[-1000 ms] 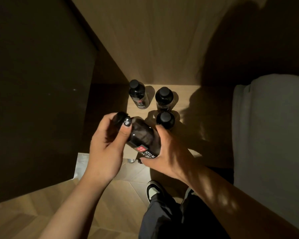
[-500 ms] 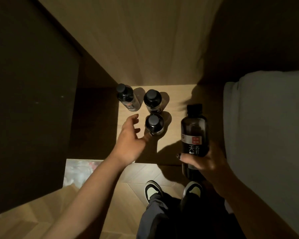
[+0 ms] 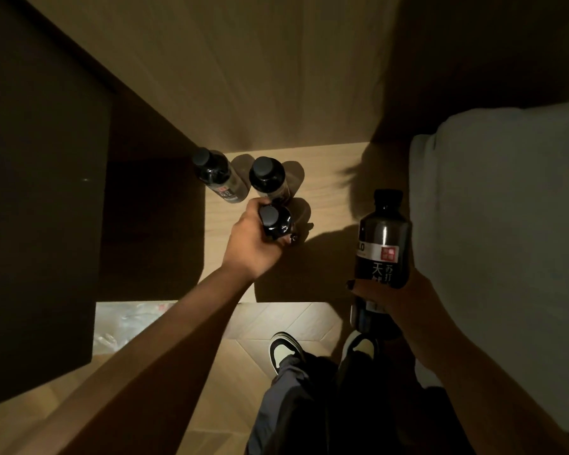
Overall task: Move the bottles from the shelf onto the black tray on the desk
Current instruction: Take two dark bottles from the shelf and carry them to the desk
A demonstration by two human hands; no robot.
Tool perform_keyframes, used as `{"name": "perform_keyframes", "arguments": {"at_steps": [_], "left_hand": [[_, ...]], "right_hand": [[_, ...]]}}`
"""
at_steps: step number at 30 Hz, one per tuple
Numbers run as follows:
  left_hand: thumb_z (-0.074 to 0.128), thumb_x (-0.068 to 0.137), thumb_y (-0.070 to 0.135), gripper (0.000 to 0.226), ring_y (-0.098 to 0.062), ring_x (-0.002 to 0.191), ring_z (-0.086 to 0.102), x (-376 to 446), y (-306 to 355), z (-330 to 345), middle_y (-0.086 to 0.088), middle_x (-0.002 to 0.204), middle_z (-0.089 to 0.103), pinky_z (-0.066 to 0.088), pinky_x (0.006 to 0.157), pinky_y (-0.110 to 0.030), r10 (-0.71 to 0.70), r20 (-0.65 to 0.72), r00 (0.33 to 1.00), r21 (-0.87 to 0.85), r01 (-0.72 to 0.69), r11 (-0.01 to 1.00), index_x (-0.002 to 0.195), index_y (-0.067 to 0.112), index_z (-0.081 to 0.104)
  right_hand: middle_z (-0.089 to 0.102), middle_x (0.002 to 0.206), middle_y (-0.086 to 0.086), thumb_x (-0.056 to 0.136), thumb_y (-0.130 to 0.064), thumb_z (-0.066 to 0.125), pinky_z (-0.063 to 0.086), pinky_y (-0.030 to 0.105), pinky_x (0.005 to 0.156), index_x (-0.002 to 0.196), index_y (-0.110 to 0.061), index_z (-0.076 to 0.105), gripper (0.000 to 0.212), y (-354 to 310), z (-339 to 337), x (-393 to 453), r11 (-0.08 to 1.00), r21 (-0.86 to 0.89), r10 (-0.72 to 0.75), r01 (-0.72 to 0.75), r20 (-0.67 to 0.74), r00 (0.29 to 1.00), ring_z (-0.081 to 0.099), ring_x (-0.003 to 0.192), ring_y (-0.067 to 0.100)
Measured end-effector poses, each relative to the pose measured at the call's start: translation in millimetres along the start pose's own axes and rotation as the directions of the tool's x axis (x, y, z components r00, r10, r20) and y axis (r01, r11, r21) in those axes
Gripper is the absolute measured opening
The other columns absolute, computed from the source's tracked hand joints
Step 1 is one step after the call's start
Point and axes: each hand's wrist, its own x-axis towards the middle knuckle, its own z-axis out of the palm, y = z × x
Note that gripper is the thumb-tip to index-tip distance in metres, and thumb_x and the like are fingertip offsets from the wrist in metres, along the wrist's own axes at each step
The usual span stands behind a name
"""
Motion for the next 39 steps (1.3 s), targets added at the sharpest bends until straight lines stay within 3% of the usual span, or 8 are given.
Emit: {"name": "perform_keyframes", "arguments": {"at_steps": [5,8,13,21,29,32,35,39], "left_hand": [[0.079,0.074,0.014,0.055,0.0,0.099,0.055,-31,7,-25,0.024,0.098,0.057,0.042,0.088,-0.02,-0.011,-0.028,1.0,-0.103,0.008,0.995,0.117,0.028,0.047],[0.081,0.07,0.016,0.047,0.005,0.094,0.059,-61,19,-45,0.014,0.097,0.063,0.045,0.082,-0.016,0.018,-0.072,0.997,-0.236,-0.034,0.971,0.109,0.025,0.055],[0.082,0.061,0.03,0.05,-0.01,0.095,0.066,-108,50,-85,0.006,0.096,0.07,0.052,0.081,-0.024,0.078,-0.114,0.99,-0.462,-0.122,0.879,0.105,0.016,0.063],[0.084,0.065,0.021,0.04,-0.011,0.084,0.067,-170,95,-160,0.0,0.091,0.068,0.052,0.069,-0.016,0.029,-0.236,0.971,-0.602,-0.17,0.78,0.097,0.013,0.063],[0.08,0.058,0.032,0.037,-0.011,0.077,0.064,-224,116,-214,0.003,0.08,0.068,0.049,0.069,-0.023,-0.089,-0.36,0.929,-0.758,-0.236,0.608,0.086,0.013,0.065],[0.073,0.068,0.038,0.039,-0.025,0.094,0.065,-237,116,-223,-0.01,0.097,0.071,0.051,0.085,-0.038,-0.178,-0.359,0.916,-0.87,-0.26,0.419,0.099,0.015,0.071],[0.074,0.071,0.047,0.057,-0.032,0.1,0.061,-248,130,-232,-0.016,0.105,0.065,0.045,0.097,-0.052,-0.304,-0.288,0.908,-0.958,-0.269,0.102,0.114,0.01,0.065],[0.05,0.081,0.06,0.05,-0.025,0.076,0.066,-264,152,-246,-0.011,0.085,0.069,0.054,0.075,-0.039,-0.39,-0.242,0.889,-0.963,-0.268,-0.012,0.092,0.017,0.072]], "right_hand": [[0.069,0.071,0.001,0.07,-0.013,0.08,0.052,0.022,0.05,0.093,-0.018,0.063,0.028,-7,-1,-9,0.999,0.025,0.047,-0.048,0.048,0.998,0.068,0.058,0.011],[0.071,0.082,0.015,0.053,-0.033,0.083,0.059,0.038,0.067,0.099,-0.008,0.065,0.055,-19,2,-19,0.999,0.02,0.047,-0.05,0.114,0.992,0.07,0.068,0.025],[0.073,0.09,0.018,0.067,-0.016,0.08,0.055,0.055,0.081,0.1,-0.012,0.067,0.036,-56,9,-45,0.997,0.028,0.066,-0.071,0.145,0.987,0.071,0.083,0.035],[0.067,0.058,-0.002,0.075,-0.01,0.073,0.05,0.029,0.056,0.09,-0.02,0.062,0.021,-132,32,-125,0.999,-0.034,-0.034,0.041,0.183,0.983,0.066,0.054,0.011],[0.069,0.075,0.018,0.058,-0.031,0.077,0.051,0.042,0.065,0.098,-0.009,0.066,0.048,-175,75,-191,0.998,-0.031,-0.048,0.062,0.332,0.942,0.065,0.065,0.033],[0.066,0.07,0.016,0.055,-0.029,0.078,0.044,0.027,0.048,0.099,-0.003,0.064,0.053,-188,82,-201,0.999,-0.035,-0.014,0.032,0.425,0.905,0.058,0.053,0.027],[0.071,0.076,0.016,0.034,-0.041,0.084,0.043,0.036,0.064,0.088,-0.013,0.071,0.062,-205,91,-210,0.997,-0.061,-0.006,0.05,0.566,0.824,0.06,0.066,0.033],[0.068,0.077,0.017,0.041,-0.04,0.088,0.042,0.043,0.071,0.098,-0.005,0.062,0.072,-224,103,-213,0.997,-0.08,0.038,0.023,0.68,0.733,0.059,0.067,0.032]]}}
